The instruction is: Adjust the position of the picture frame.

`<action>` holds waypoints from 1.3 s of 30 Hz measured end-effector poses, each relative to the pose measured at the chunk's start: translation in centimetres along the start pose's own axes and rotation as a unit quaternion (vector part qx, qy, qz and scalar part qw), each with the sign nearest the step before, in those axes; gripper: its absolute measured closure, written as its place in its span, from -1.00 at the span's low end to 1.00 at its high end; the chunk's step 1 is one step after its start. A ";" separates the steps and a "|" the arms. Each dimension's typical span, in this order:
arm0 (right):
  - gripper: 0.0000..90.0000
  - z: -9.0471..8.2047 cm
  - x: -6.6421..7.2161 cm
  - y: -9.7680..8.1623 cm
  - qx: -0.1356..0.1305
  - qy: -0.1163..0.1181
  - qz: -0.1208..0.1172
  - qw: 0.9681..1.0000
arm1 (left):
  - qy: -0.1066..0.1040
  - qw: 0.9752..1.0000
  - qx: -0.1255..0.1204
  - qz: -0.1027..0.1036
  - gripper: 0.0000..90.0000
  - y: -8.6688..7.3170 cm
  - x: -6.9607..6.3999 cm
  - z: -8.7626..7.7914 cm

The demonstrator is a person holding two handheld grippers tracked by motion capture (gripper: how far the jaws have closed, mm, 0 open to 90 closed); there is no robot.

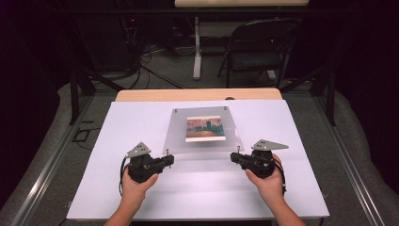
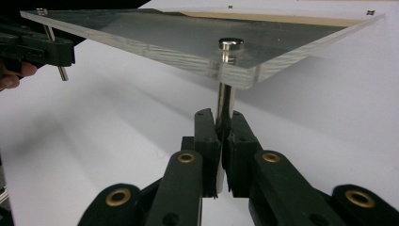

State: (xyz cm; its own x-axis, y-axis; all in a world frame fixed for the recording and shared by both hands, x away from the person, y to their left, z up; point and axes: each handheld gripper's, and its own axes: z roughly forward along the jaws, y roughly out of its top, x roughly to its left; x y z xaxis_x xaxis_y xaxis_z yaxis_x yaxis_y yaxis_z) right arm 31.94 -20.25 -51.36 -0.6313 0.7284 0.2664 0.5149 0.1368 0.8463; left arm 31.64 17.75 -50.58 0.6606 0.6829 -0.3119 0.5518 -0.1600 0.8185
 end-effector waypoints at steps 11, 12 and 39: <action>0.90 2.7 -0.8 1.6 -0.005 -0.006 0.006 1.000 | 0.027 1.000 -0.007 -0.009 0.90 1.3 2.6 1.1; 0.90 2.9 -0.9 1.6 -0.003 -0.009 0.004 1.000 | 0.027 1.000 -0.007 -0.010 0.90 1.2 2.7 1.3; 0.89 5.1 -1.7 -0.8 0.031 -0.041 -0.008 0.999 | 0.054 0.998 0.030 0.003 0.89 -1.0 3.3 3.4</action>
State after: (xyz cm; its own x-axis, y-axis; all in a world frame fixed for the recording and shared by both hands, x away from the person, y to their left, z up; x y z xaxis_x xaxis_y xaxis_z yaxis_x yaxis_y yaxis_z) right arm 35.57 -18.19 -54.90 -0.5914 0.7779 0.2126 0.5423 0.1885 0.8187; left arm 35.02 17.72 -54.05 0.6068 0.7541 -0.2511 0.5803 -0.2044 0.7883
